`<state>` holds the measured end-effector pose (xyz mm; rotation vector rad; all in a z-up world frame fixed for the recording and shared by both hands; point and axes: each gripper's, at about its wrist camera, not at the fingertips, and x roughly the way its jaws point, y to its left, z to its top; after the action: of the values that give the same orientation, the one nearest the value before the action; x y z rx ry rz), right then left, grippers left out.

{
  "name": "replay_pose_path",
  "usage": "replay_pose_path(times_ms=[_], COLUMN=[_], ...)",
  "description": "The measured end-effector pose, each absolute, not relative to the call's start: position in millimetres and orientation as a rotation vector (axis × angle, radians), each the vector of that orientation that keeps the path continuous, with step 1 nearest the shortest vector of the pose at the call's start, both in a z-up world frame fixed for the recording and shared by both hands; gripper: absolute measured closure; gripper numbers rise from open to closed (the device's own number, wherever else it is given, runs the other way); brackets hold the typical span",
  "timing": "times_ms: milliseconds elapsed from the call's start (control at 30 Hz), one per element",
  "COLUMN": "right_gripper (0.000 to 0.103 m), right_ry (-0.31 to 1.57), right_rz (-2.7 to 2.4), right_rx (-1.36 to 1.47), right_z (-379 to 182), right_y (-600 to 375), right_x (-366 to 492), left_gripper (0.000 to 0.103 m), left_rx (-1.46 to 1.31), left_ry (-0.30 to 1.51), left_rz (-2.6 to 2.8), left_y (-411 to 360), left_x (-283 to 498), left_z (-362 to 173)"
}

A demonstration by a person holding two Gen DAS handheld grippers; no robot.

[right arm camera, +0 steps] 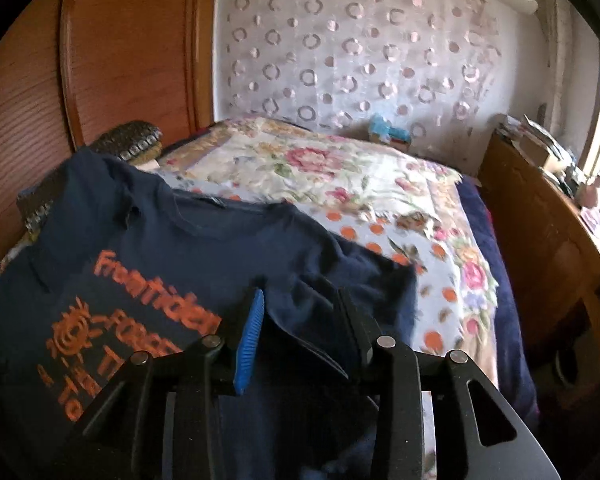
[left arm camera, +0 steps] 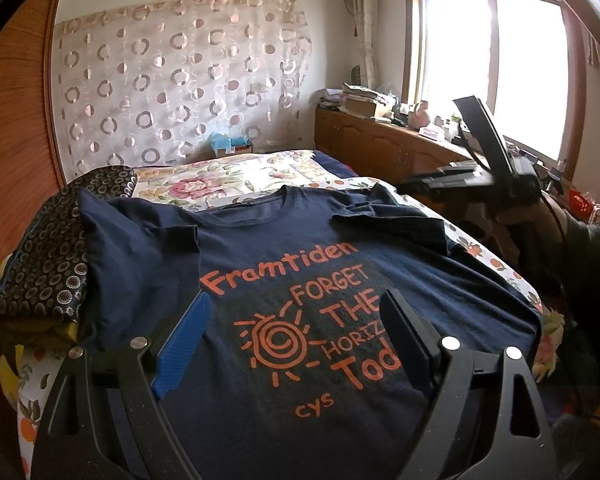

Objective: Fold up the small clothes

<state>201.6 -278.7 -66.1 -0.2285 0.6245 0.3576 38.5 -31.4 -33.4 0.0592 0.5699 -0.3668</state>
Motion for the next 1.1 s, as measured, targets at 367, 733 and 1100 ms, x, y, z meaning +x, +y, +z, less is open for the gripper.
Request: replay_pose_path(times_ms=[367,733,1100], right_gripper=[0.065,0.070,0.098], right_ry=[0.746,0.747,0.701], right_rz=[0.258,0.268,0.383], right_rx=[-0.174,-0.142,-0.205], right_z=[-117.0,-119.8,-113.8], right_y=[-310.5,-330.1,-310.8], right_x=[198.4,192.4,149.4], left_gripper=[0.016,0.016,0.016], left_rx=[0.065,0.065,0.057], left_ry=[0.581,0.583,0.586], left_rz=[-0.373,-0.375,-0.383], left_y=[-33.5,-33.8,-32.8], left_x=[39.7,41.4,40.0], left_z=[-37.0,-37.6,-37.8])
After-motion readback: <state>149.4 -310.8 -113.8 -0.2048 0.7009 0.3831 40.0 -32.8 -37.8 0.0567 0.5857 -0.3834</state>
